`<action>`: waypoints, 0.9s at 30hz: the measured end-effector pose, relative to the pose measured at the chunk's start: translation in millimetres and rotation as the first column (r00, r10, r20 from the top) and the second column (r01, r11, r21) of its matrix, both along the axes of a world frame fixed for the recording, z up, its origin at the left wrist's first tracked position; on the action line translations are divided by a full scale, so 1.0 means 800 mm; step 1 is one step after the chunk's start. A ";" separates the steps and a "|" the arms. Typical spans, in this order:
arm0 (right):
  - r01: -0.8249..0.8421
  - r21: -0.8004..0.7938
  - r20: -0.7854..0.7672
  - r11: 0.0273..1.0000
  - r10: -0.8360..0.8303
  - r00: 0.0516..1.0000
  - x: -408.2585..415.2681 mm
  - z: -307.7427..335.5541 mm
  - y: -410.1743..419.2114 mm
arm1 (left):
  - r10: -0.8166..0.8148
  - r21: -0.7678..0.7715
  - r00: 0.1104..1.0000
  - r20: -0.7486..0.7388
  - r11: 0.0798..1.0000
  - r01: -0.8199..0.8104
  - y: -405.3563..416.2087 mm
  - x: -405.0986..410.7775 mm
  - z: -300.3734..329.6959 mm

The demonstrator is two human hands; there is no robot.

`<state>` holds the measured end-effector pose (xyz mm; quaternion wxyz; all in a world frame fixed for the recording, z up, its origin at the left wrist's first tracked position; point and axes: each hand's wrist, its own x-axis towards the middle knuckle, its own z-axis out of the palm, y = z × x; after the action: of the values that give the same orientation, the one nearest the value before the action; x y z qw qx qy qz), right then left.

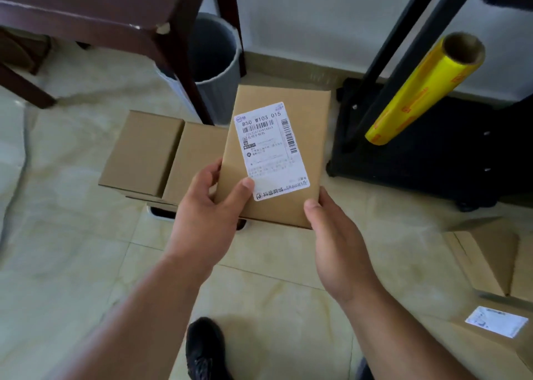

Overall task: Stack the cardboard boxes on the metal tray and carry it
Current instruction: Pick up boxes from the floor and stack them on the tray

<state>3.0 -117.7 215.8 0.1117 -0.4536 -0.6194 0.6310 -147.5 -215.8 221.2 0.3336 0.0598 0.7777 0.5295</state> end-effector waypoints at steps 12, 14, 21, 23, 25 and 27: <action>-0.087 0.028 0.031 0.996 0.086 0.996 -0.154 0.001 -0.077 | 0.098 0.015 0.993 -0.064 0.995 -0.097 -0.107 -0.138 0.002; -0.079 0.013 0.024 0.997 0.078 0.997 -0.178 0.003 -0.082 | 0.092 0.007 0.993 -0.073 0.996 -0.091 -0.117 -0.162 0.004; -0.105 -0.012 0.054 0.994 0.106 0.993 -0.254 0.000 -0.094 | 0.127 -0.070 0.985 -0.114 0.988 -0.135 -0.133 -0.243 -0.004; -0.112 0.003 0.079 0.994 0.111 0.991 -0.269 -0.002 -0.095 | 0.152 -0.073 0.980 -0.131 0.984 -0.162 -0.133 -0.258 -0.008; -0.114 -0.005 0.102 0.993 0.114 0.988 -0.282 -0.004 -0.097 | 0.163 -0.073 0.977 -0.137 0.982 -0.174 -0.136 -0.269 -0.014; -0.113 -0.013 0.126 0.994 0.114 0.986 -0.293 -0.005 -0.100 | 0.162 -0.074 0.979 -0.124 0.982 -0.172 -0.141 -0.279 -0.020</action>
<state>-231.1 -197.7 211.5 0.0348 -0.4570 -0.6480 0.6083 -370.6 -328.9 204.8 0.2438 0.0113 0.8199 0.5178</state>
